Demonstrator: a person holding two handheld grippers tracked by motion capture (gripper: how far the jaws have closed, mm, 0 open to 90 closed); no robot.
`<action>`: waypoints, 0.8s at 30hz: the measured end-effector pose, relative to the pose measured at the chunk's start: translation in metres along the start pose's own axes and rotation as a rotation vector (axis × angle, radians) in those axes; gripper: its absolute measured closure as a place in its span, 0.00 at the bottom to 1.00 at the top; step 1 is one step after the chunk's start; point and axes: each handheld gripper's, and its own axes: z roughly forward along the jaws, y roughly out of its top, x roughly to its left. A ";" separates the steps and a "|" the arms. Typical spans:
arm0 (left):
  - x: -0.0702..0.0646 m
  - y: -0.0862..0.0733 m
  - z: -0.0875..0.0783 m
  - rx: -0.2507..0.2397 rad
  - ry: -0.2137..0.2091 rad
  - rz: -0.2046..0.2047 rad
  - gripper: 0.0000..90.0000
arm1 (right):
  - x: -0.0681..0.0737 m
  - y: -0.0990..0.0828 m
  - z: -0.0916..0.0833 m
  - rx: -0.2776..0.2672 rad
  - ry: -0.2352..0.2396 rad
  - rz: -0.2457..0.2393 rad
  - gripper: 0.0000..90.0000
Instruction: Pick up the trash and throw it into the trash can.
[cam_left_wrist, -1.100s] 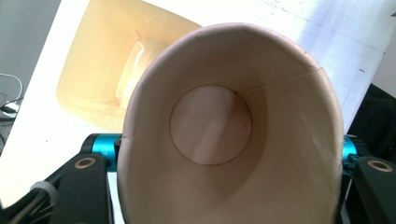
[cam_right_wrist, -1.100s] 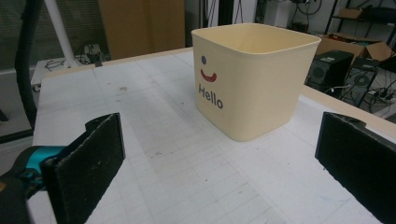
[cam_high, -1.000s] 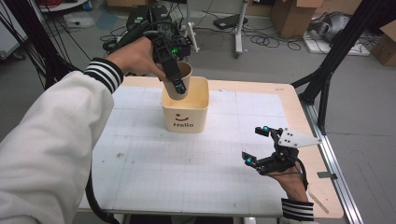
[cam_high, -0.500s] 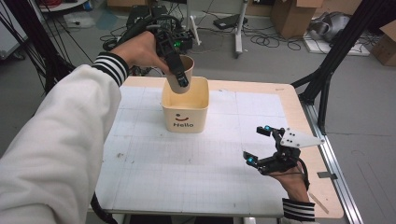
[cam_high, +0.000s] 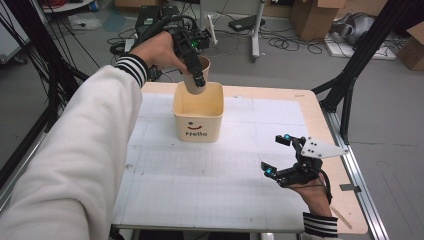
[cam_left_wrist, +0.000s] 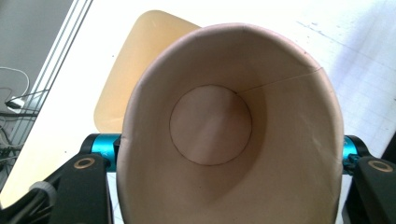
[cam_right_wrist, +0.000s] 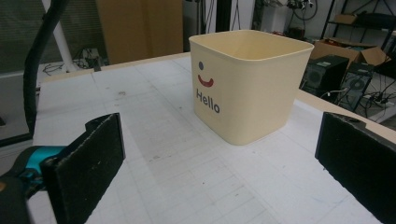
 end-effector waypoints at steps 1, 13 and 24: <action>0.002 0.002 0.001 0.000 0.006 -0.004 0.37 | 0.000 0.000 0.000 0.001 0.000 -0.001 0.00; 0.021 0.007 0.014 -0.011 0.007 -0.040 0.37 | 0.000 -0.001 0.001 0.004 -0.002 0.000 0.00; 0.025 0.008 0.033 0.013 0.022 -0.023 0.36 | 0.000 -0.001 0.001 0.004 -0.002 -0.001 0.00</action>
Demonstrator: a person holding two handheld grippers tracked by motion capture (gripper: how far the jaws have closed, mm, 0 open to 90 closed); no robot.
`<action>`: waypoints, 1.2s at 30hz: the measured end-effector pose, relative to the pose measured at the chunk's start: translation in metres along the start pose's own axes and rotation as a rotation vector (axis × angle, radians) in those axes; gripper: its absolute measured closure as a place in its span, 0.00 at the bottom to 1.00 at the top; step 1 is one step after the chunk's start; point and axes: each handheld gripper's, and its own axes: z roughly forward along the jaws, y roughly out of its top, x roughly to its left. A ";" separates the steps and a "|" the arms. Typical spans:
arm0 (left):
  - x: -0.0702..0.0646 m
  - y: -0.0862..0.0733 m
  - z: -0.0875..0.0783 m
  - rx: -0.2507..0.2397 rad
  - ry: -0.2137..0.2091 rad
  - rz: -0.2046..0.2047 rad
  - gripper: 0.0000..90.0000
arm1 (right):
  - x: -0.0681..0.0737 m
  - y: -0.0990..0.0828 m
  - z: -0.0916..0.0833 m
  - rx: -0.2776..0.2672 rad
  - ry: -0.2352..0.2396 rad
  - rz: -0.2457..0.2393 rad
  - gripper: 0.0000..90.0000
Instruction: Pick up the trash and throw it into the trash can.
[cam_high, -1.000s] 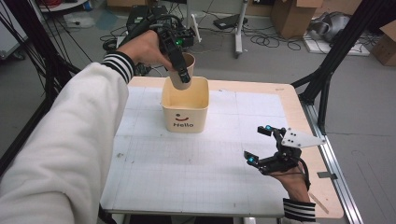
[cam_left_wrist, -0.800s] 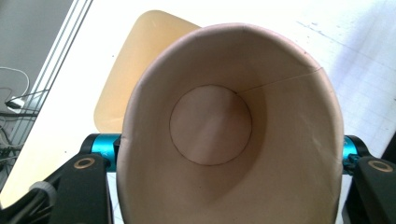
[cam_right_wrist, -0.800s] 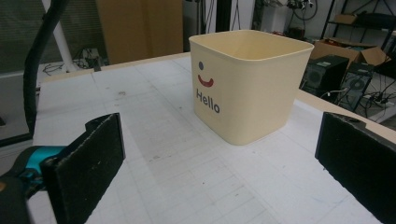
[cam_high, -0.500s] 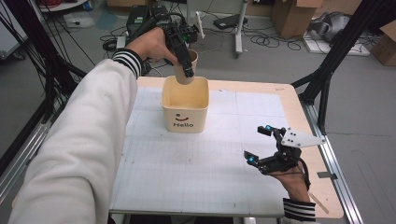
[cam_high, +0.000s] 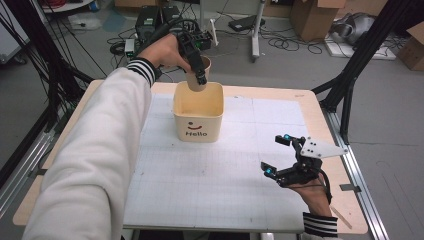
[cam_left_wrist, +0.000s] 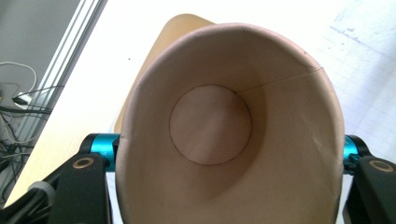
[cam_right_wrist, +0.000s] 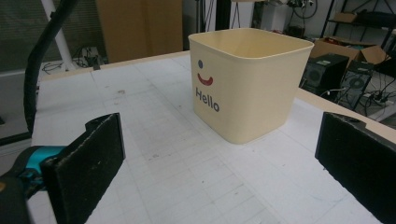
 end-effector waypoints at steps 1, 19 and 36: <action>0.000 0.000 0.002 0.002 -0.002 0.004 0.36 | 0.000 0.000 0.000 0.001 0.001 0.001 0.00; 0.003 -0.002 0.043 0.053 -0.011 0.017 0.36 | -0.001 0.000 -0.002 -0.006 0.001 0.002 0.00; 0.005 0.002 0.045 0.050 -0.016 -0.009 0.02 | -0.003 0.000 -0.004 -0.010 -0.006 0.002 0.00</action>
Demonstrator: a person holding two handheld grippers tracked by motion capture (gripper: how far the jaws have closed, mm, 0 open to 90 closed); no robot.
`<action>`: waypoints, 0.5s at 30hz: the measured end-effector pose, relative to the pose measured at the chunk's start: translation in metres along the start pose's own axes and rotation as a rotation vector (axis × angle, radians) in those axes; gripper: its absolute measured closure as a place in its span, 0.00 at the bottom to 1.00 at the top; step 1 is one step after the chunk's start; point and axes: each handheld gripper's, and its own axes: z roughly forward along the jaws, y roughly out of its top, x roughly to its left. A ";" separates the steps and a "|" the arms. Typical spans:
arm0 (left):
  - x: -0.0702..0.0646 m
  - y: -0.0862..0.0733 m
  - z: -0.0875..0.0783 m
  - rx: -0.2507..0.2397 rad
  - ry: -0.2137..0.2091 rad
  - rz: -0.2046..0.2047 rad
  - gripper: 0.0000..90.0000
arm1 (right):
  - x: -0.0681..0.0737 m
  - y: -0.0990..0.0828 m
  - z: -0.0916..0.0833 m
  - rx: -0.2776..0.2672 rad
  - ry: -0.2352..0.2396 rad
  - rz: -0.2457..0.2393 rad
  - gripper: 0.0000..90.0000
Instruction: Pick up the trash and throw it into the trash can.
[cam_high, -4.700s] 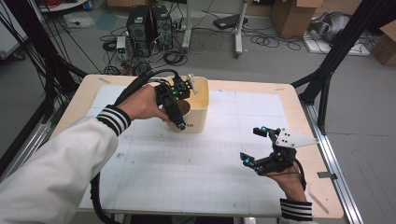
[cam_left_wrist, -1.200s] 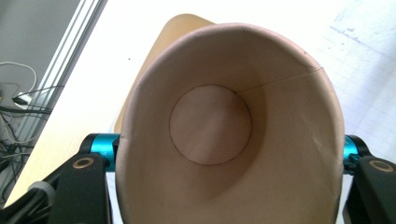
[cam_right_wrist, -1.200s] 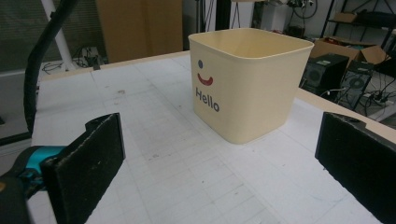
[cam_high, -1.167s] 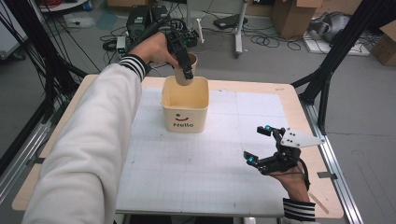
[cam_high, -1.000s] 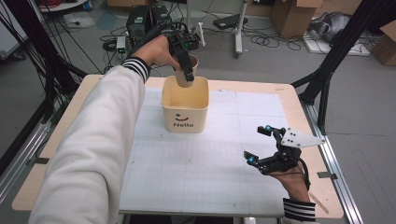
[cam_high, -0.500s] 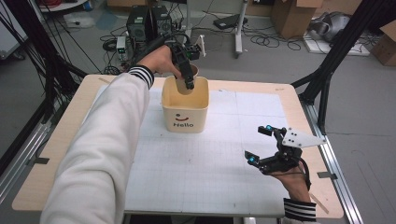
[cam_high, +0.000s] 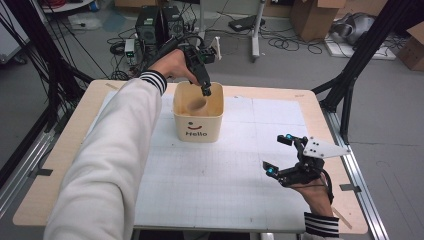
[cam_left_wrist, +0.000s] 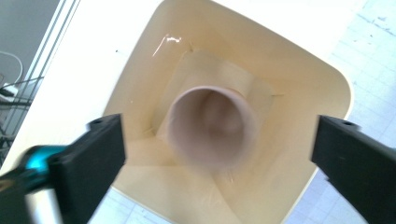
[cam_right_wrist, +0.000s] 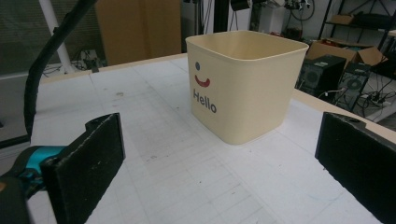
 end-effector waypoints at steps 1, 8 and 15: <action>0.000 0.000 0.000 -0.004 -0.008 0.002 0.02 | 0.000 0.000 0.000 0.000 0.000 0.001 0.00; -0.003 0.000 -0.011 -0.046 -0.018 0.002 0.02 | 0.000 0.000 0.000 0.001 0.001 0.003 0.00; -0.006 -0.005 -0.030 -0.094 -0.006 -0.005 0.02 | 0.000 0.000 0.000 -0.004 0.003 0.004 0.00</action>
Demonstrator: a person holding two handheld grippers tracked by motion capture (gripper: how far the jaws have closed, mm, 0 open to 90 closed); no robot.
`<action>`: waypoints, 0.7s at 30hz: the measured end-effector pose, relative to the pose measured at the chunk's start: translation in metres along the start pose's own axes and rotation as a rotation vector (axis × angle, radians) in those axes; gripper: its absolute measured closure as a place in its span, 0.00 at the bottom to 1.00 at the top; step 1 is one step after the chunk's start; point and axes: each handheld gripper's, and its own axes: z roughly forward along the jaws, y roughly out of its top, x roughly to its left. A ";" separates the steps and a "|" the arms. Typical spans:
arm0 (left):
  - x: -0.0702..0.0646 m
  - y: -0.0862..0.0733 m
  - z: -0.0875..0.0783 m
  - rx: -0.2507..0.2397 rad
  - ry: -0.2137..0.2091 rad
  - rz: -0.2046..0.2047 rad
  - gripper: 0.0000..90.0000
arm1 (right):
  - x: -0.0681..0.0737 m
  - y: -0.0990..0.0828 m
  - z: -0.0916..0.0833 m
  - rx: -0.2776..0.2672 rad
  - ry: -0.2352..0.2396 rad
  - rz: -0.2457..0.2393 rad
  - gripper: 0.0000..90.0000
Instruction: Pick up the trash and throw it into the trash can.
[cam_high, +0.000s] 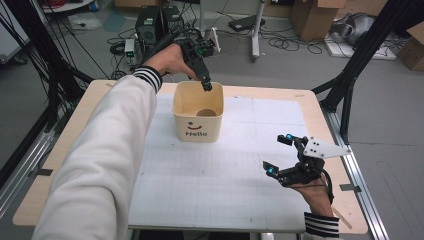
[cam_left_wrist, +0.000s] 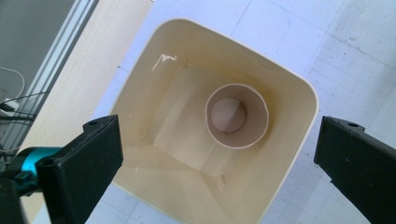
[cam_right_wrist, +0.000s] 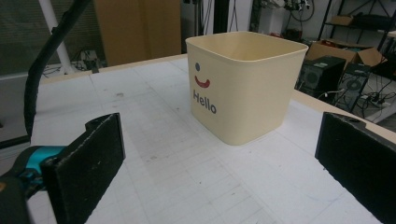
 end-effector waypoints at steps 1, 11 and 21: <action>0.000 0.000 -0.003 -0.008 0.006 -0.003 0.02 | 0.000 0.000 0.000 0.002 -0.003 -0.004 0.00; -0.003 -0.010 -0.037 -0.072 0.036 -0.014 0.02 | 0.001 0.000 0.001 0.013 -0.008 -0.004 0.00; -0.007 -0.019 -0.052 -0.093 0.033 -0.006 0.02 | 0.001 -0.001 0.002 0.016 -0.012 -0.002 0.00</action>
